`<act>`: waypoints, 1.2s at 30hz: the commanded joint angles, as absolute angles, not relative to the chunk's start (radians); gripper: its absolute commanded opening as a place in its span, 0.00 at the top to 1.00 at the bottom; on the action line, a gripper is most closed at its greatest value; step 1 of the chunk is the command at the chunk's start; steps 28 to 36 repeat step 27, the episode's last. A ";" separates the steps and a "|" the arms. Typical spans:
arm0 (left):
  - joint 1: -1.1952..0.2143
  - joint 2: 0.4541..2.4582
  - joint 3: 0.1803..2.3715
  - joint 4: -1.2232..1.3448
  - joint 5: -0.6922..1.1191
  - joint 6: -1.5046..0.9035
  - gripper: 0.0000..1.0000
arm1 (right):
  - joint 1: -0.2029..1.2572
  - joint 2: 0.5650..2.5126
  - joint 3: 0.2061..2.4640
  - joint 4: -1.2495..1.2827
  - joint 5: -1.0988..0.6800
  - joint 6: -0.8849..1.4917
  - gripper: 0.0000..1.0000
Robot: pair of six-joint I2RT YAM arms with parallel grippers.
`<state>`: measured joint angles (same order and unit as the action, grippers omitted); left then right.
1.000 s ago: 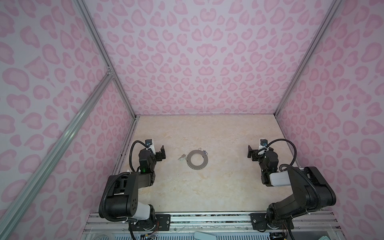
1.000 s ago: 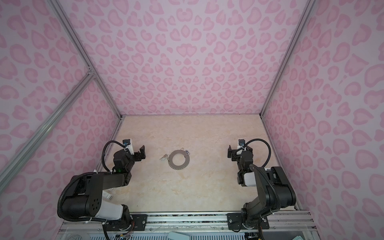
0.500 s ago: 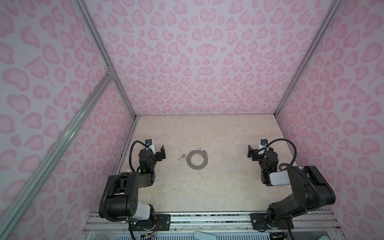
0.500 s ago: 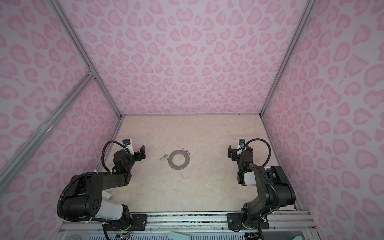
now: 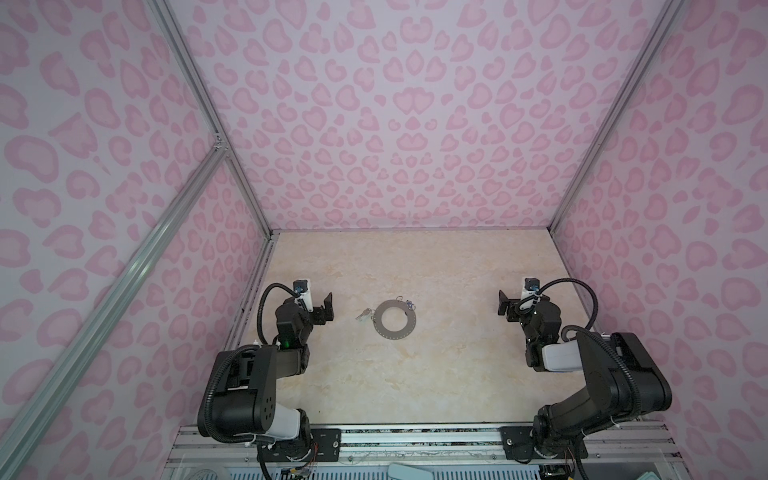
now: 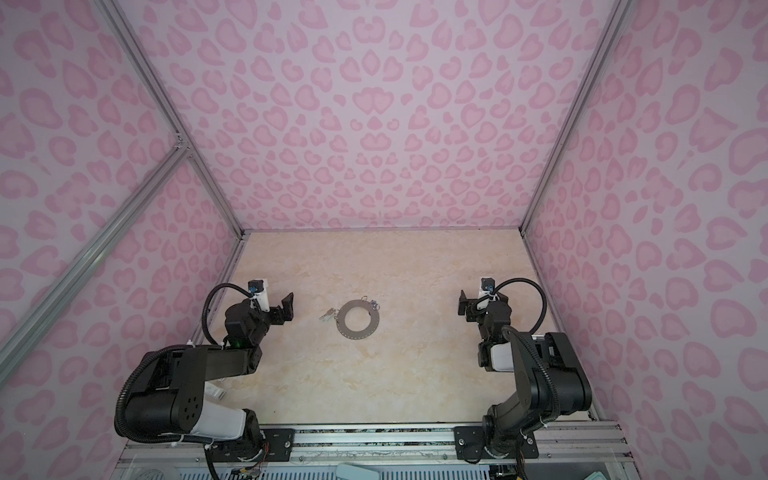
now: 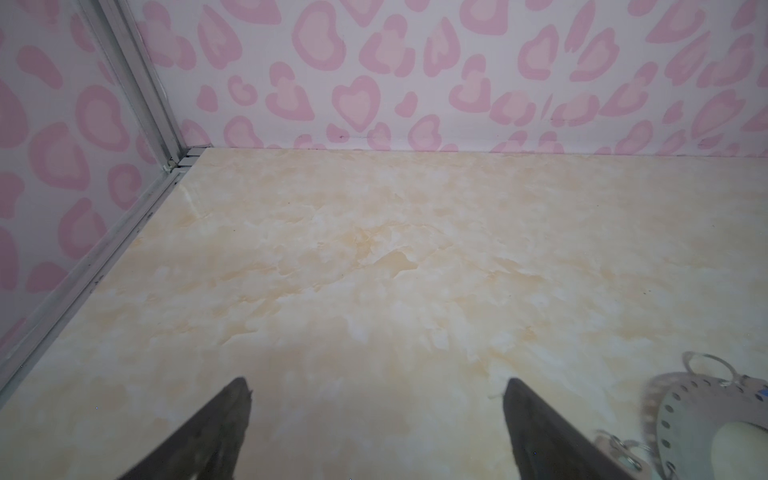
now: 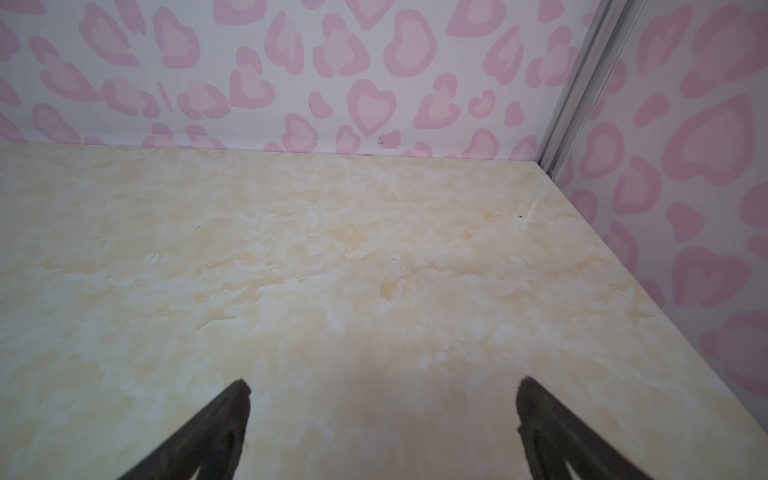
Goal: Attach keys to a key ring
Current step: Reset both arms
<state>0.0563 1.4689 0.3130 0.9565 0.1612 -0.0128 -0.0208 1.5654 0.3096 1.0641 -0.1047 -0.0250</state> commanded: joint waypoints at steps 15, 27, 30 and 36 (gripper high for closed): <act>0.058 1.472 0.321 0.996 0.198 0.003 0.03 | -0.003 1.569 0.321 1.060 -0.026 0.000 0.00; 0.055 1.465 0.306 1.014 0.181 0.000 0.03 | -0.003 1.569 0.321 1.060 -0.025 -0.002 0.00; 0.055 1.465 0.306 1.014 0.181 0.000 0.03 | -0.003 1.569 0.321 1.060 -0.025 -0.002 0.00; 0.055 1.465 0.306 1.014 0.181 0.000 0.03 | -0.003 1.569 0.321 1.060 -0.025 -0.002 0.00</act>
